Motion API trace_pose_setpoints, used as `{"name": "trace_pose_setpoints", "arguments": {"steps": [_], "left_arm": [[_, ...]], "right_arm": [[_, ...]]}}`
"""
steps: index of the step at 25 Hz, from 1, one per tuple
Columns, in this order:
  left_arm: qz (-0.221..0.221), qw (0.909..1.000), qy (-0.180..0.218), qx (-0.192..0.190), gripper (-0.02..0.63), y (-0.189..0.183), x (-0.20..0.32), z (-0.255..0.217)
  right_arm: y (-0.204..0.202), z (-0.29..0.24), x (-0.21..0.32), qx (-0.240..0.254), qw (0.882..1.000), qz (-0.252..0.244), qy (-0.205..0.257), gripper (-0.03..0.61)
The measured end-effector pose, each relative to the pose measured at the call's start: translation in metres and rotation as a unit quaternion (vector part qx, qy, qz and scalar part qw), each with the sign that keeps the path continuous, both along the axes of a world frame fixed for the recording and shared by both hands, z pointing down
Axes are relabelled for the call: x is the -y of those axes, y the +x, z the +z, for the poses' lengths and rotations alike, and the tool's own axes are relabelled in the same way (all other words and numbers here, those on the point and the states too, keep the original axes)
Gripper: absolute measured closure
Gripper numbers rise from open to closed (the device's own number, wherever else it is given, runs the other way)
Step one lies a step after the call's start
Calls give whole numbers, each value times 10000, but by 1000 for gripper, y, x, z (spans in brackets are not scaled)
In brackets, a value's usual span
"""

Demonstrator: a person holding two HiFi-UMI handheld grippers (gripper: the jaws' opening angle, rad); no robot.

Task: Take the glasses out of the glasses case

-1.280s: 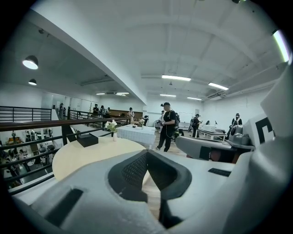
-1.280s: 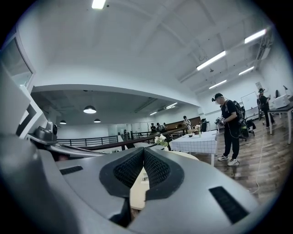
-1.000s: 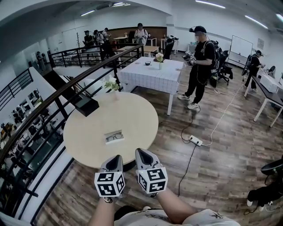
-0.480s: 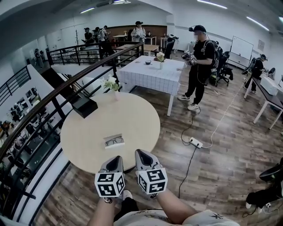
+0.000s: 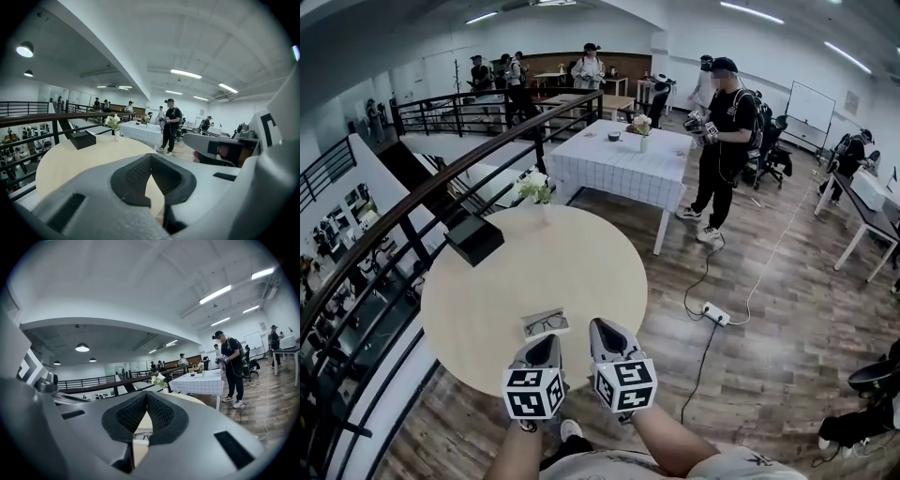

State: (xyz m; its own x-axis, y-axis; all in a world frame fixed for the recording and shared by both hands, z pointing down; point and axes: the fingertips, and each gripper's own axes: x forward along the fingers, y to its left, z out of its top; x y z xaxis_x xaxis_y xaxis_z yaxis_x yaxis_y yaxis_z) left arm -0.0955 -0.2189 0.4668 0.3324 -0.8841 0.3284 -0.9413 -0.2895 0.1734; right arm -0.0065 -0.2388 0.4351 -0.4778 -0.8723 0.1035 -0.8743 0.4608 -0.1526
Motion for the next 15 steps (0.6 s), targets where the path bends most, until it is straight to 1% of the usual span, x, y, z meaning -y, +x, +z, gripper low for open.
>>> {"name": "trace_pose_setpoints", "arguments": {"steps": [7, 15], "left_arm": [[188, 9998, -11, 30, 602, -27, 57, -2], [477, 9985, -222, 150, 601, -61, 104, 14]], "right_arm": [[-24, 4, 51, -166, 9998, 110, -60, 563], [-55, 12, 99, -305, 9991, 258, -114, 563]]}}
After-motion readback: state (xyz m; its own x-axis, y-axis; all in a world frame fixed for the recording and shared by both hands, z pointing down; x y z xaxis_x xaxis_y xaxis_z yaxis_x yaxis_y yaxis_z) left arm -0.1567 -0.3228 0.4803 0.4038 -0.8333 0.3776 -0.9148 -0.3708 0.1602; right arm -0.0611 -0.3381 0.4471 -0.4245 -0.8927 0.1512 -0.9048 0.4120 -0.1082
